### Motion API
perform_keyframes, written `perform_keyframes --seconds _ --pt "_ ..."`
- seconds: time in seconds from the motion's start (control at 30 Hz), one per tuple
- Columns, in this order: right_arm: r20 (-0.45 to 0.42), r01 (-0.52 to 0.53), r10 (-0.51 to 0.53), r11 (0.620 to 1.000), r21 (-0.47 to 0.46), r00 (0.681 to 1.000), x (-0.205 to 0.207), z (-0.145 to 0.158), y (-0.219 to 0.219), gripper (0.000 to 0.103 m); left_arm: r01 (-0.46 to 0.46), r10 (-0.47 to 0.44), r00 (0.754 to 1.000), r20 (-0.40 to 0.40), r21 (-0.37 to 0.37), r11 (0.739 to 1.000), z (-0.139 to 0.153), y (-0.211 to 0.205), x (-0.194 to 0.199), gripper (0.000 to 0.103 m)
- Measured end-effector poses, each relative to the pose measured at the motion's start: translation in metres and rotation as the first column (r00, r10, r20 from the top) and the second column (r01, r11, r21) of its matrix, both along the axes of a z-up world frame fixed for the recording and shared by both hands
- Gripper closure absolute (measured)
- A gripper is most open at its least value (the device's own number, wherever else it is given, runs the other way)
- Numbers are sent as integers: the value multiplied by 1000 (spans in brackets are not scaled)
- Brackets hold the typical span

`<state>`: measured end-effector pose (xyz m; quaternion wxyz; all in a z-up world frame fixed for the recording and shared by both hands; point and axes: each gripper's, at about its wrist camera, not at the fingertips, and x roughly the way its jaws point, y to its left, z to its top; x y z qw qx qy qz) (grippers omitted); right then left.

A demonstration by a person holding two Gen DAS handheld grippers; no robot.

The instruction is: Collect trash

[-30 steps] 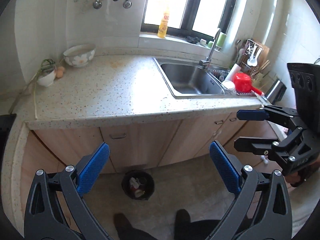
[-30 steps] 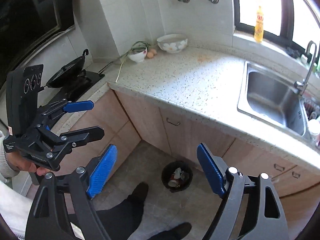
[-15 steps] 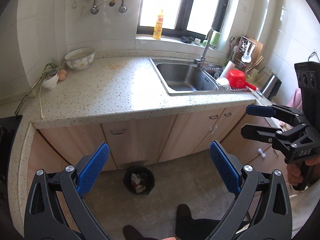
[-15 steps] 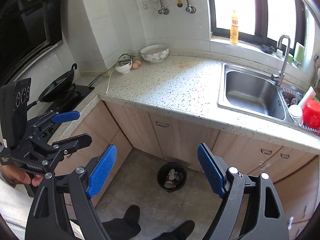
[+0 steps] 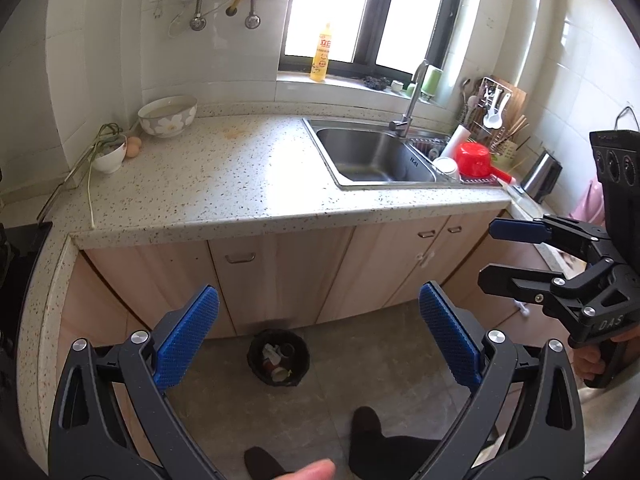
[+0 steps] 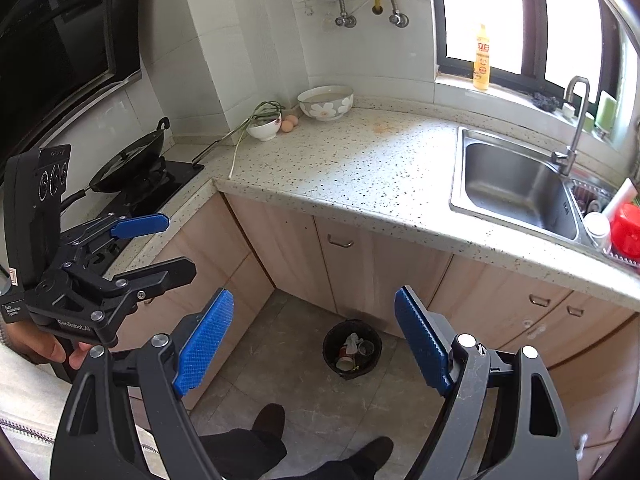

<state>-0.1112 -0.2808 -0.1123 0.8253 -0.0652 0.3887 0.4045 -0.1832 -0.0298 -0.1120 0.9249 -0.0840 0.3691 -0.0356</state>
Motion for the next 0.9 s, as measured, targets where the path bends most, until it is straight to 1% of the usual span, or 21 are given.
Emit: perform_keyframes --seconds 0.2,0.33,0.43,0.9 --pt "-10 -12 12 1000 12 1000 0 0 -2 23 -13 12 1000 -10 -17 1000 0 3 -5 6" --pt "-15 -12 12 999 31 1000 0 1 -6 23 -23 23 1000 -19 -1 1000 0 2 -6 6" --pt "-9 -6 7 1000 25 1000 -1 2 -6 23 -17 17 1000 -25 -12 1000 -2 2 -9 6" --pt "4 -14 14 1000 23 1000 -4 5 -8 23 -12 12 1000 1 -24 1000 0 1 -19 6"
